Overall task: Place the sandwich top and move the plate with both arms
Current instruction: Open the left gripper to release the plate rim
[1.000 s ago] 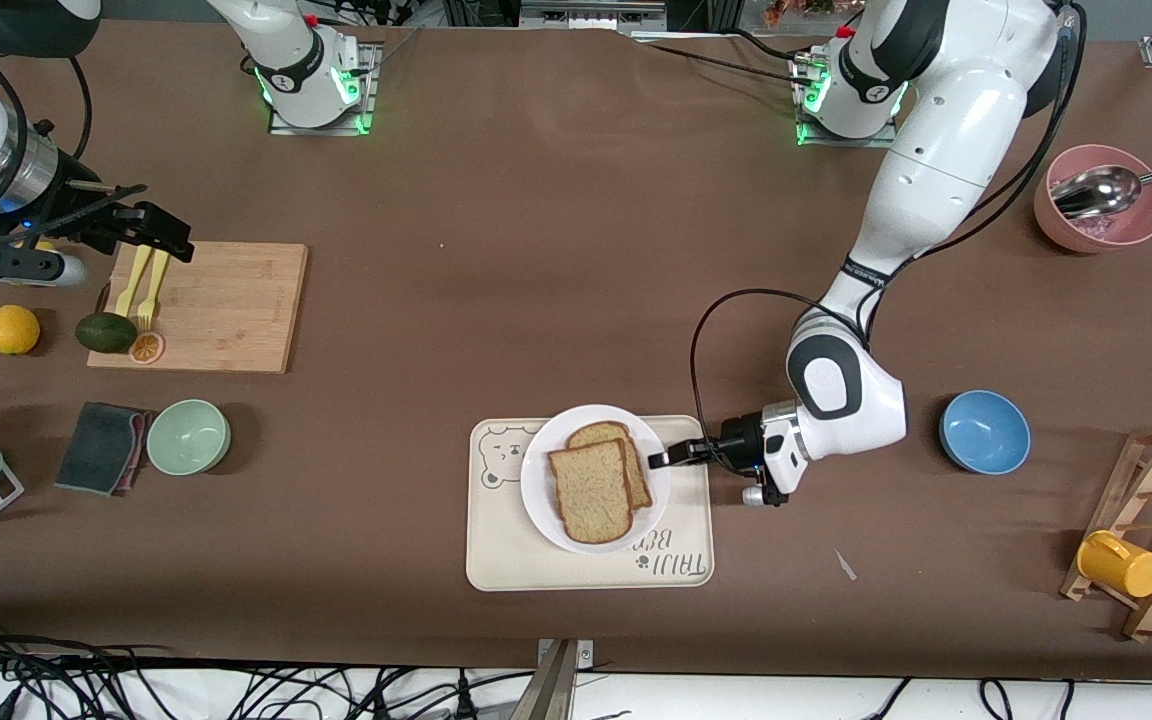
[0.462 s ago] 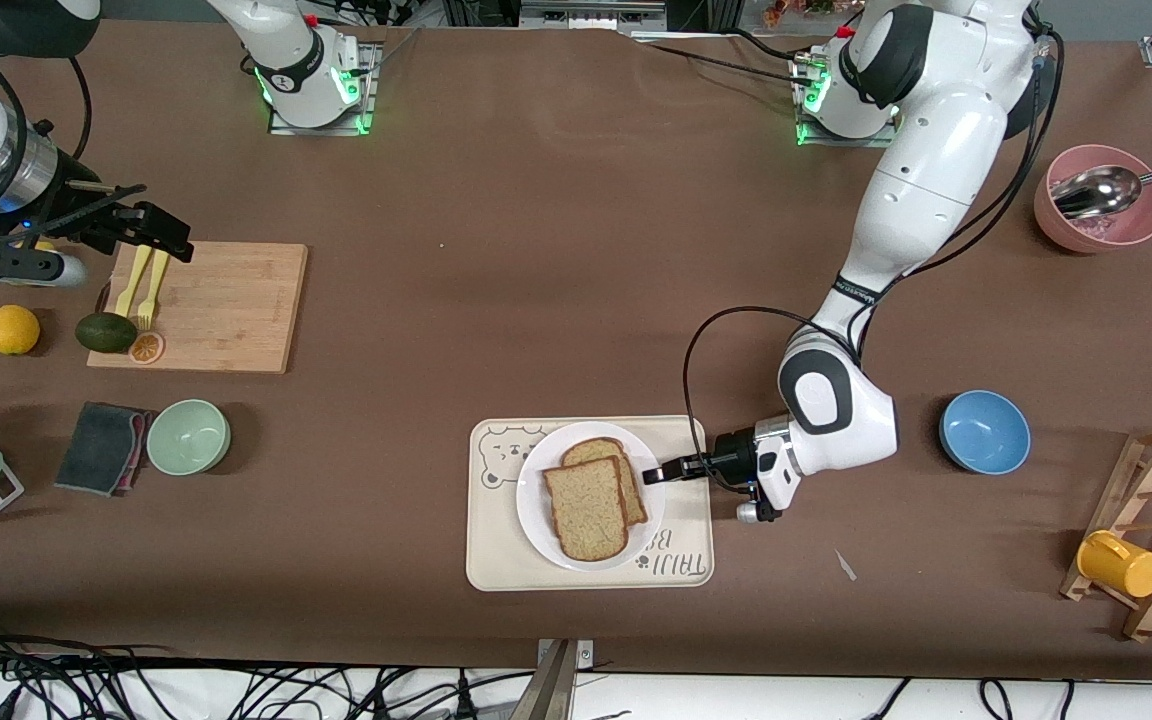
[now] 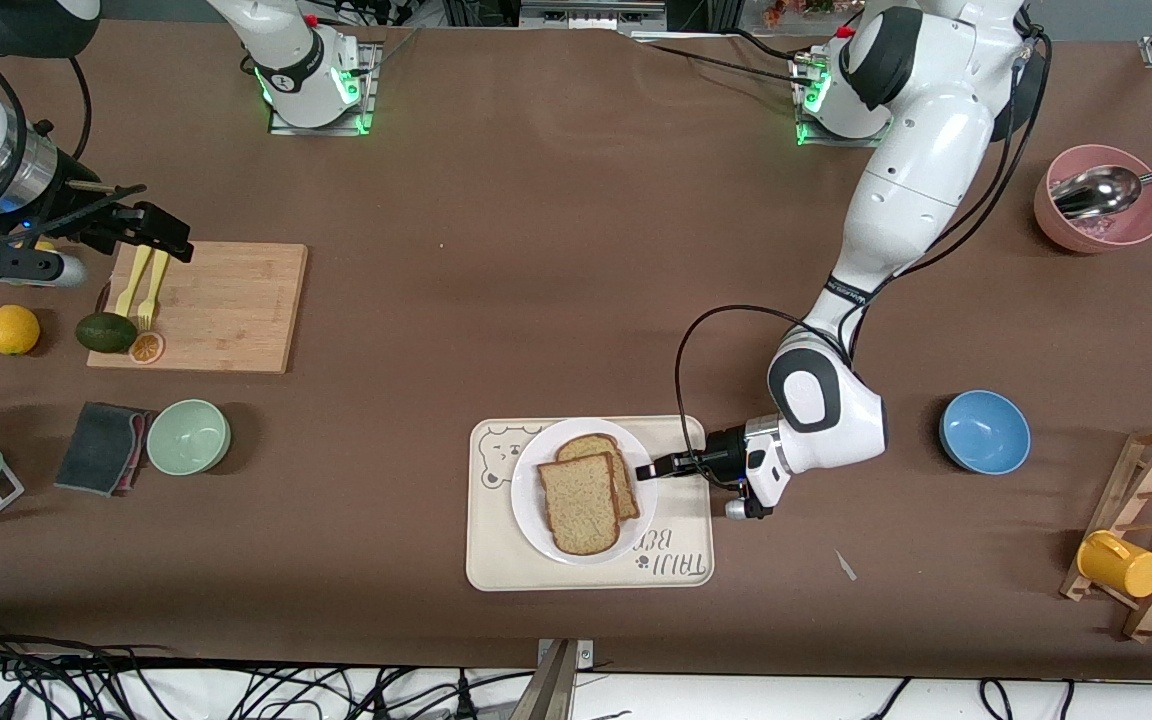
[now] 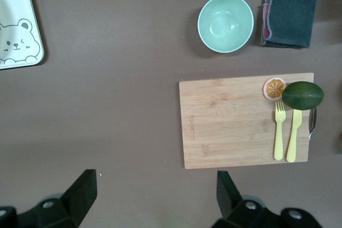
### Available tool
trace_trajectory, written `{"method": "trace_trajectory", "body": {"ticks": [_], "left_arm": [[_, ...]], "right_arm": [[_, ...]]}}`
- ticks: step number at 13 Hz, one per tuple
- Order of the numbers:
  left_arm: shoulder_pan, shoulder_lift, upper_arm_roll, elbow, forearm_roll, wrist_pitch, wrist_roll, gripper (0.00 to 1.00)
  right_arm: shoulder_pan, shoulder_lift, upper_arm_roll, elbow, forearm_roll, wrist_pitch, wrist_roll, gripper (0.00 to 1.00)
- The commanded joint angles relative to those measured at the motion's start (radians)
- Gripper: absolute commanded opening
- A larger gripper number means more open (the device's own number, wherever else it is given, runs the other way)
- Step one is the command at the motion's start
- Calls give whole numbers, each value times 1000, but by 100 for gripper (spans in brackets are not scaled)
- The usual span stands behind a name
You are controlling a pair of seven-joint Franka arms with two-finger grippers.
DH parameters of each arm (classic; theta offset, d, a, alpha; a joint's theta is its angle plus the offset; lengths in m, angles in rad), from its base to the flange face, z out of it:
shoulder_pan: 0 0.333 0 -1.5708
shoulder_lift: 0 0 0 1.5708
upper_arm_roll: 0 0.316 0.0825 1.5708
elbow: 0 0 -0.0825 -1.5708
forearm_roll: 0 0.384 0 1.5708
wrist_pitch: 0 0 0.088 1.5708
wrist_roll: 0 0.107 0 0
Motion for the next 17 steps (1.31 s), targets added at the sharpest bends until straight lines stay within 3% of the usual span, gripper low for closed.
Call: {"method": "trace_trajectory", "body": {"ticks": [1,6,14,17], "left_arm": [[-4,14,18,40,23,-8,-28,30],[2,2,31,40,37,-17,-33,46],[26,-102,31,26,155,-72,-202,100],[42,-152,38,19,221,-121,-277,100]], "right_arm": [[-10,2,6,14,-9,-21,-16,99],[-10,4,4,16,-7,-20,-16,99],[-12,-6,4,37,-7,-23,-5,100],[-14,-4,-6,42,-12,-17,-1,100]]}}
